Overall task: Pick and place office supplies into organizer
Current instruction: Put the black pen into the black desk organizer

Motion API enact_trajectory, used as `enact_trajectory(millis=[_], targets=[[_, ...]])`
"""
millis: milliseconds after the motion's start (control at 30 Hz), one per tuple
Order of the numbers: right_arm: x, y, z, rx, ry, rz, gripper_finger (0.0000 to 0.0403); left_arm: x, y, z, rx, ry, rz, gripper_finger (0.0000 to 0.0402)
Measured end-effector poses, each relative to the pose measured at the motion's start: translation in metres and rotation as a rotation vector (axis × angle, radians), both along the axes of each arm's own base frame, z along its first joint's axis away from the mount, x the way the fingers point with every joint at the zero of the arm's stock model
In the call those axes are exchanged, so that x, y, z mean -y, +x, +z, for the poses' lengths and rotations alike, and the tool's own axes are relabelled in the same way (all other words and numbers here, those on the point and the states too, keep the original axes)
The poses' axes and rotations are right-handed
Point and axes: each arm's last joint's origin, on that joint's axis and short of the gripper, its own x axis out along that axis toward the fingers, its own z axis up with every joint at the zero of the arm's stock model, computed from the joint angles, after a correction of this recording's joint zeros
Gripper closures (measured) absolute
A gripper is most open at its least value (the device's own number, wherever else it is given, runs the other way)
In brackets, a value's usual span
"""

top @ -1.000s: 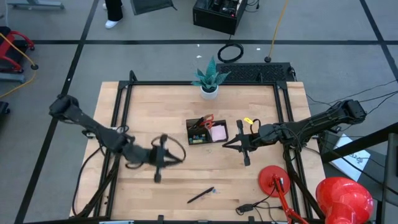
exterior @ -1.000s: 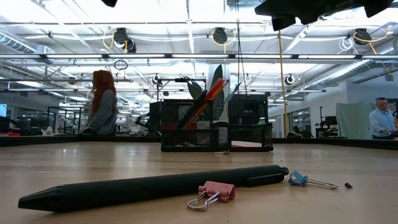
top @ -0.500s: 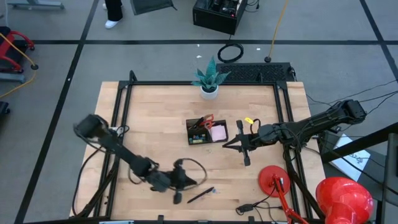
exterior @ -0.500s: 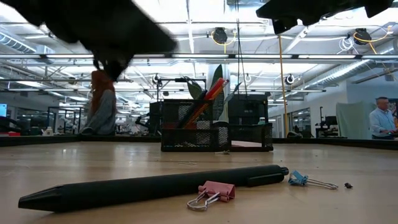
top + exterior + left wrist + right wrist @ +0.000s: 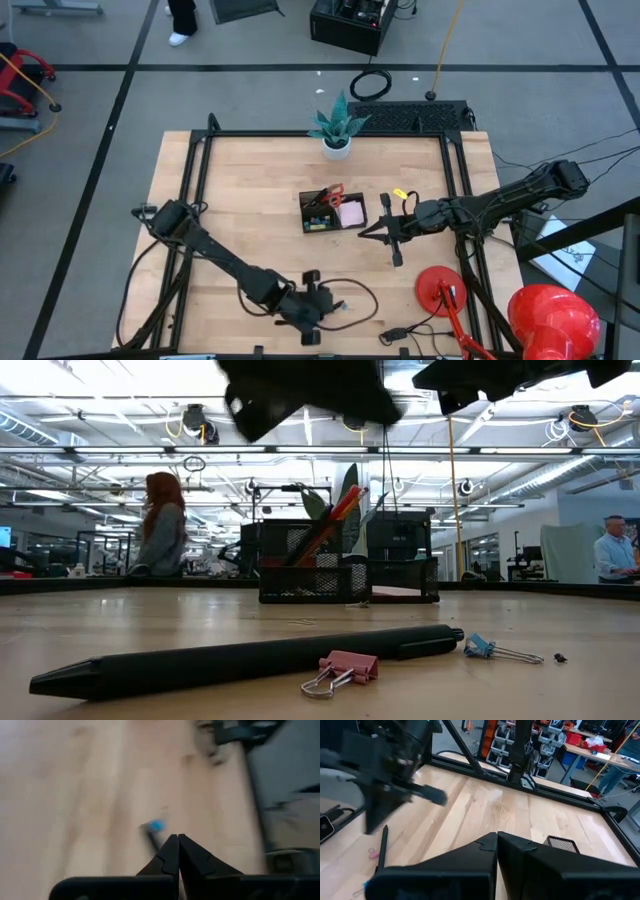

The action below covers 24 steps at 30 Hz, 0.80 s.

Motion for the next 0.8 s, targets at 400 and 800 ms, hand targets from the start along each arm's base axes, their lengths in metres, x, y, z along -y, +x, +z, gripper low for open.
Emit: enact_trajectory(millis=[400,800], targets=[[0.000,0.000,-0.001,-0.013,-0.003,0.000,0.0399,0.001,0.021,-0.042,-0.053,-0.113,-0.104,0.0398],[0.000,0.000,-0.001,-0.012,-0.007,0.000,0.0399,-0.010,0.017,-0.068,-0.234,-0.091,-0.016,0.0399]])
